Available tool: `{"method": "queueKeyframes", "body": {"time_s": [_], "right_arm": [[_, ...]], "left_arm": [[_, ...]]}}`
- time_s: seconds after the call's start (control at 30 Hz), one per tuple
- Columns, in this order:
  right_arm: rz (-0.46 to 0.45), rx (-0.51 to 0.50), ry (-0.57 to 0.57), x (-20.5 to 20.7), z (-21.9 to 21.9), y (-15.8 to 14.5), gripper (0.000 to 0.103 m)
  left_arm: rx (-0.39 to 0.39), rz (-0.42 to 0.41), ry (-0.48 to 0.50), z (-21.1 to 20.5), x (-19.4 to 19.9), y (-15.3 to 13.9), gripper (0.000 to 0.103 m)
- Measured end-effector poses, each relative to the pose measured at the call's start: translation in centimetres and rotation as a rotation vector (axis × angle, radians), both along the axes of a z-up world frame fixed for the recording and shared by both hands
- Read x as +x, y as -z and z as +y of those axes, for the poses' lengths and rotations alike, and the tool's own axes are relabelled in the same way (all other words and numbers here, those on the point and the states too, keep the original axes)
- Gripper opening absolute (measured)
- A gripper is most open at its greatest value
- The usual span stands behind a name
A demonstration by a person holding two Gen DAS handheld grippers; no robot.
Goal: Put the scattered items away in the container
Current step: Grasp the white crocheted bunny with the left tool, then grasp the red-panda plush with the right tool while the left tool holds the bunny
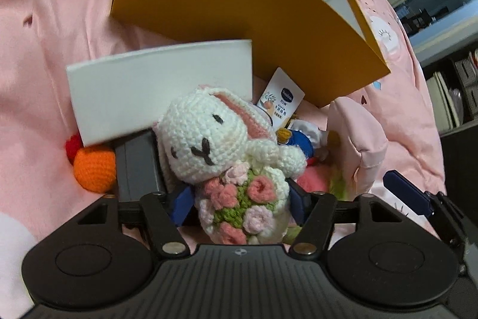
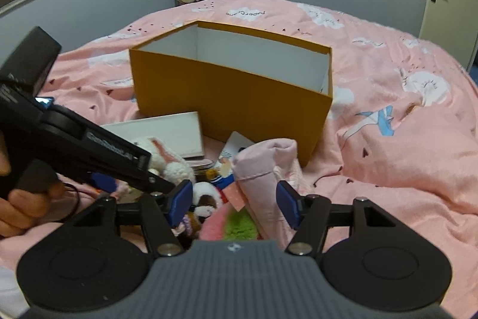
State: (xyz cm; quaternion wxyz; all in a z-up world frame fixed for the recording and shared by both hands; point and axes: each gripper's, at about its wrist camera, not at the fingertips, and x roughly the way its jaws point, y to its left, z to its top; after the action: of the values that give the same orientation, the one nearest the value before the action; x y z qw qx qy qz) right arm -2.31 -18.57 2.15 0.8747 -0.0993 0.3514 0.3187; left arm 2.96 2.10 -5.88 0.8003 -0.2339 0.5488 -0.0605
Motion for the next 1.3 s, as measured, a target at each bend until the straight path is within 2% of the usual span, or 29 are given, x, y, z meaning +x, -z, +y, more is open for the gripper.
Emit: {"method": "queueKeyframes", "body": {"time_s": [0.1,0.23,0.47,0.57,0.8,1.1,1.3], "right_arm": [[0.043,0.034,-0.024,-0.1,0.0,-0.2,0.054],[0.080,0.056,-0.078,-0.3,0.6,-0.2,0.053],[0.146,0.022,-0.114,0.5,2.4,1.2,0.051],[0.134,-0.008,-0.130,0.7,3.1,1.6,0.051],[0.012,-0.210,-0.335,0.3,5.0,2.3,0.054],[-0.117,-0.450,-0.618,-0.4,7.2,3.5,0.055],[-0.250,-0.681,-0.852,-0.5,9.0,4.6,0.058]], "left_arm": [[0.050,-0.035,0.035,-0.3,-0.4,-0.8,0.062],[0.117,-0.077,0.074,-0.5,-1.0,-2.0,0.056],[0.247,-0.168,0.096,-0.4,-2.0,-4.3,0.056],[0.267,-0.175,0.092,0.3,-2.1,-4.9,0.056],[0.284,-0.151,0.090,1.9,-2.0,-4.9,0.056],[0.307,-0.153,0.120,1.3,-2.2,-4.5,0.056],[0.326,-0.159,0.133,0.9,-2.3,-4.5,0.056]]}}
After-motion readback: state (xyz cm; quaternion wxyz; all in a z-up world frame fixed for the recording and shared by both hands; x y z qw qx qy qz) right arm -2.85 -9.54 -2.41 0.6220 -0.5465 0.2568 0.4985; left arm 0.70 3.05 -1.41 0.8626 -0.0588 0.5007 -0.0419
